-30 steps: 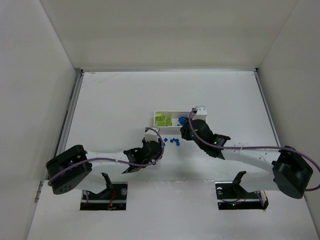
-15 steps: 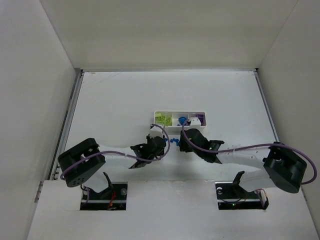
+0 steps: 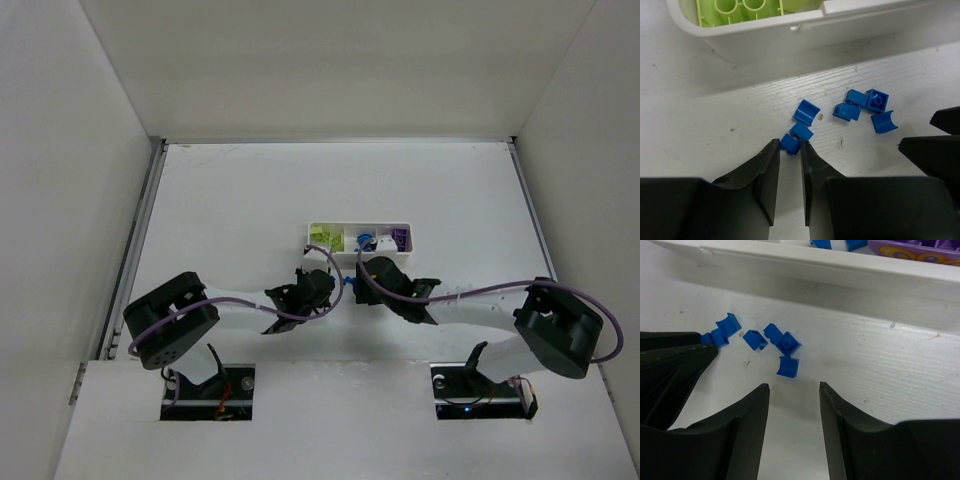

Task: Sort the legos into containers by color

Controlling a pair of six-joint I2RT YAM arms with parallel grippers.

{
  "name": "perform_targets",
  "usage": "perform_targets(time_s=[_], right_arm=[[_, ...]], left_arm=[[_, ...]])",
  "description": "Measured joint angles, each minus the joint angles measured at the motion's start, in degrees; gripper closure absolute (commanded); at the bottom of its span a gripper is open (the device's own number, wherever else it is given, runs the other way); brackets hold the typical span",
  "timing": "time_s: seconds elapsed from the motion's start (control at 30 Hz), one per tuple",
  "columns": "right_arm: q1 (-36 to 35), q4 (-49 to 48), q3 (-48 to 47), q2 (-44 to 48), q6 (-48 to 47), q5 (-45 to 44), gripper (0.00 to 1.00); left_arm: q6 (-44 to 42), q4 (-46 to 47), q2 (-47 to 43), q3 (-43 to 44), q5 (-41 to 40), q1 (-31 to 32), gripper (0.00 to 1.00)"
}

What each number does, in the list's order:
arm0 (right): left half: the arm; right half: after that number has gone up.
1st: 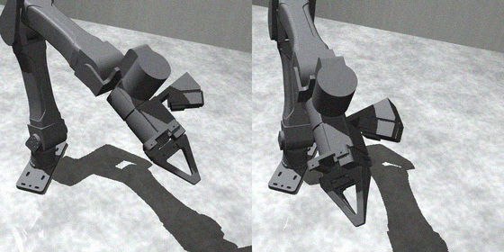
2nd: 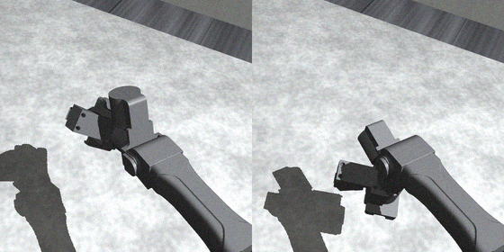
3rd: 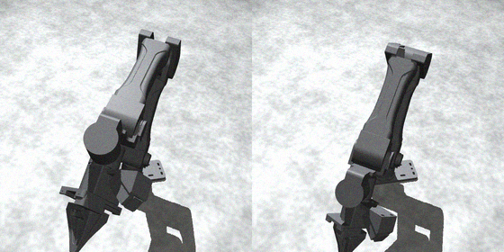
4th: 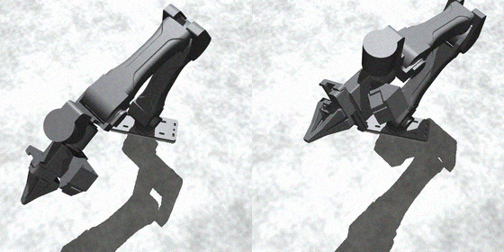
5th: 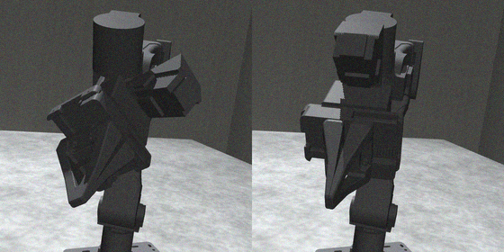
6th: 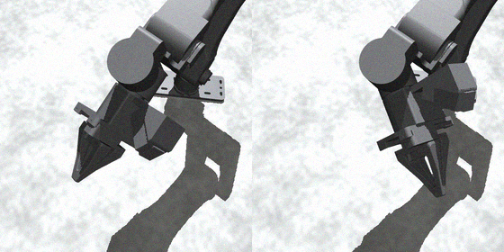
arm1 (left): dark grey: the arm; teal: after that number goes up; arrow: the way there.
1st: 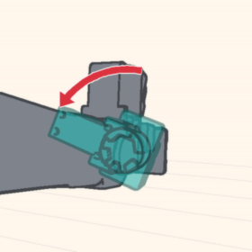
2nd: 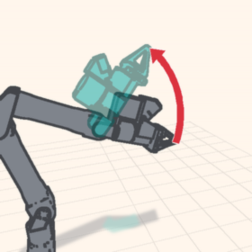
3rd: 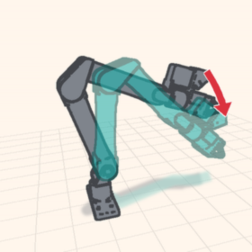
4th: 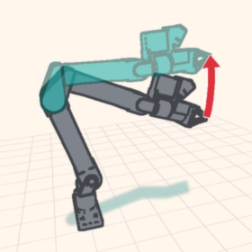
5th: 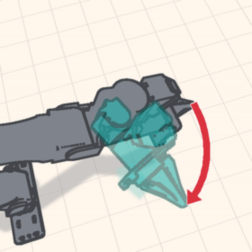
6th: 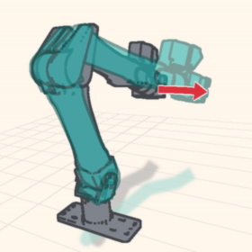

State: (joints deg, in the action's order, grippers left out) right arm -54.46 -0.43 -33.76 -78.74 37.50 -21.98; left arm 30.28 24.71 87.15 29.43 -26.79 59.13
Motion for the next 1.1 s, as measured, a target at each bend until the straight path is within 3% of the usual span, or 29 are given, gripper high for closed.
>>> perform_targets(time_s=[0.23,0.47,0.63,0.77,1.1], right_arm=[[0.0,0.0,-3.0,-5.2,-0.2,0.0,0.5],[0.0,0.5,-5.9,-9.7,-0.2,-0.8,0.6],[-0.9,1.4,-6.7,-10.7,-0.2,-3.5,0.72],[-1.9,2.1,-6.6,-10.5,-0.1,-5.3,0.74],[-2.6,4.1,-2.6,3.7,0.7,-6.8,0.74]], left_arm=[[0.1,-2.2,-4.2,-2.4,0.2,0.0,0.86],[0.7,-4.7,-12.2,-4.7,0.4,-0.8,0.86],[0.9,-5.8,-17.5,-4.7,1.2,-2.4,0.86],[1.1,-5.8,-18.6,-4.4,2.2,-3.6,0.86],[1.2,-4.2,-10.3,7.1,6.7,-4.5,0.85]])
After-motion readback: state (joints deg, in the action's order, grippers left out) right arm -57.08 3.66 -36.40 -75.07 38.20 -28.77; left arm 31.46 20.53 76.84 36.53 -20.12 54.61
